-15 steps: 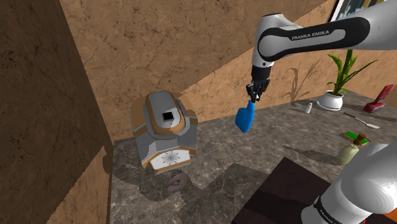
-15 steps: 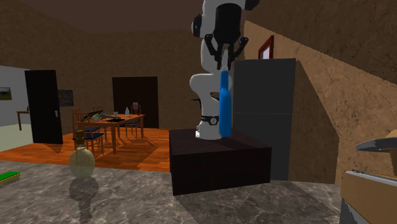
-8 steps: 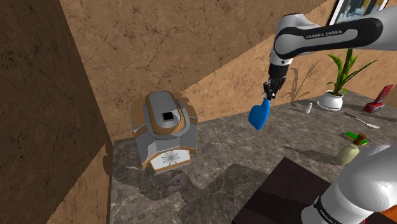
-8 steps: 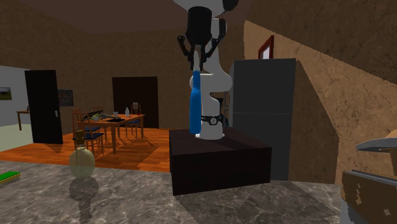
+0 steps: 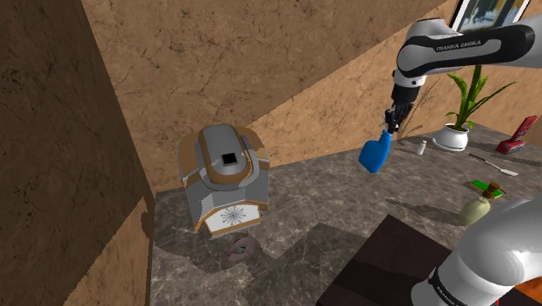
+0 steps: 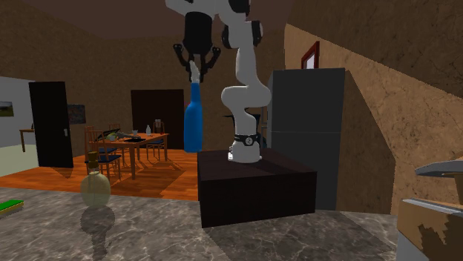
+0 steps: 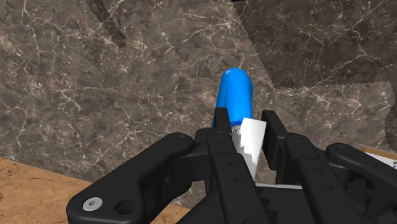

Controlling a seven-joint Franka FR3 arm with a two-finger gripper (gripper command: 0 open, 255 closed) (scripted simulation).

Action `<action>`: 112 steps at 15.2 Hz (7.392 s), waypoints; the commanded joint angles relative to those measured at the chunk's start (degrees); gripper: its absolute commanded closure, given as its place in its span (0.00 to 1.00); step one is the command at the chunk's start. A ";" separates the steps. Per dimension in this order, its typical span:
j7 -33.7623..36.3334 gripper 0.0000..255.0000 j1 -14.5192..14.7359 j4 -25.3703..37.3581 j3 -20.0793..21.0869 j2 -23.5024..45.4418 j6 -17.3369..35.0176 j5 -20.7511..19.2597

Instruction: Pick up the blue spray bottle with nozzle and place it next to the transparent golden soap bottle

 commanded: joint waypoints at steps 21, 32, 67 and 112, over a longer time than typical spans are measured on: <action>-37.06 1.00 -10.03 22.42 -23.72 23.11 2.23 7.57; -55.03 1.00 -24.56 44.63 -26.41 44.96 -3.08 23.43; -58.63 1.00 -25.38 27.33 -22.34 52.57 20.16 29.86; -61.07 0.00 -27.56 24.79 -18.59 58.97 28.42 34.67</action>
